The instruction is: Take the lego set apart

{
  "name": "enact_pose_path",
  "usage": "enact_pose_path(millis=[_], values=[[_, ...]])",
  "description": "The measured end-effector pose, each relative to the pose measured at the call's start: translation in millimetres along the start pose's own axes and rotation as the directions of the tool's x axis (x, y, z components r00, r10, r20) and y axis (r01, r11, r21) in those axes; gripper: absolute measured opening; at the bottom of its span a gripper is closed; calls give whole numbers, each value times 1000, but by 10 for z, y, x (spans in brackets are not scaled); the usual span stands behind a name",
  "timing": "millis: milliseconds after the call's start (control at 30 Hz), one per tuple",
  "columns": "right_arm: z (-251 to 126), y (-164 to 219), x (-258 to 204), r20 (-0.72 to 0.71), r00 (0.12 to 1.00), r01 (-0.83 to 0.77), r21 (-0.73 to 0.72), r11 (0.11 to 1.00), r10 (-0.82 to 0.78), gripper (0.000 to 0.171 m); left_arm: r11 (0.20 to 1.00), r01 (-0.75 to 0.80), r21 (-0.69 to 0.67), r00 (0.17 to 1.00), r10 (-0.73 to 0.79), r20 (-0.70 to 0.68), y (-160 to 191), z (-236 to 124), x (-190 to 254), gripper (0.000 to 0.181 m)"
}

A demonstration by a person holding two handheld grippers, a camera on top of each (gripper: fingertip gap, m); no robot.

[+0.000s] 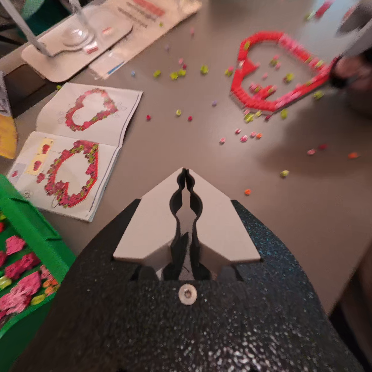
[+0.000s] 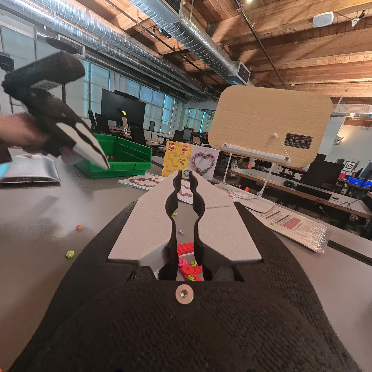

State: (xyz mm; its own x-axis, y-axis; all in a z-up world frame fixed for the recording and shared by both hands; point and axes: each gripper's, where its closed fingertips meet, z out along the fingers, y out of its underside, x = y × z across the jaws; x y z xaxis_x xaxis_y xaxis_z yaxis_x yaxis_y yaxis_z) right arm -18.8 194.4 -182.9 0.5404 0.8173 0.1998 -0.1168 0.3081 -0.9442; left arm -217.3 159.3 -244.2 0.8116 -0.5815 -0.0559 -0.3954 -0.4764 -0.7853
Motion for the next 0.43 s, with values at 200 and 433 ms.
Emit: enact_pose_path(millis=[200, 433], values=[[0, 6, -3, 2, 1000, 1, -3, 1000, -1, 6, 994, -70, -84, 951, 41, -306, 187, 76, 583, 21], [-6, 3, -8, 2, 1000, 3, -3, 1000, -3, 6, 974, -165, -156, 931, 102, -349, 567, 383, 891, 23]])
